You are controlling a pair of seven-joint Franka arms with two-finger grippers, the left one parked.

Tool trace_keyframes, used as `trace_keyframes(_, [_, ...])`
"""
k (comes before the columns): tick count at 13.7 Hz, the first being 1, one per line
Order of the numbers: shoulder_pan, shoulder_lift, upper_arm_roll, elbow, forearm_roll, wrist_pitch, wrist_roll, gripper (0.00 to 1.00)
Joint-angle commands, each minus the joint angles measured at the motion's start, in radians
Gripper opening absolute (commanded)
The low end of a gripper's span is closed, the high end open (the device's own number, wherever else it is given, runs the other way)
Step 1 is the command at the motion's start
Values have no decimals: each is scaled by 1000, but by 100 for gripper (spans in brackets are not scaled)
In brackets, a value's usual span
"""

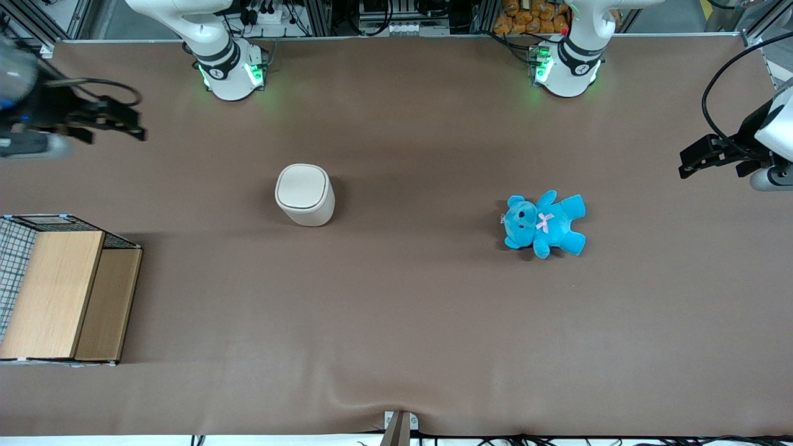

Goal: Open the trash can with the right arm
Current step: 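Move the right gripper out from rest toward the white trash can, then lower the right gripper onto the lid of the white trash can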

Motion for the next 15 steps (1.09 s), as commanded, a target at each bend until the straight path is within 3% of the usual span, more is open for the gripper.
trace_keyframes(1, [6,-6,115,-18,-12,0,114,100])
trace_keyframes(5, [18,-6,220,-78,-43,61,180,100])
trace_keyframes(12, [41,-2,262,-332,-40,272,181,99])
trace_keyframes(15, [70,46,262,-392,-37,358,181,37])
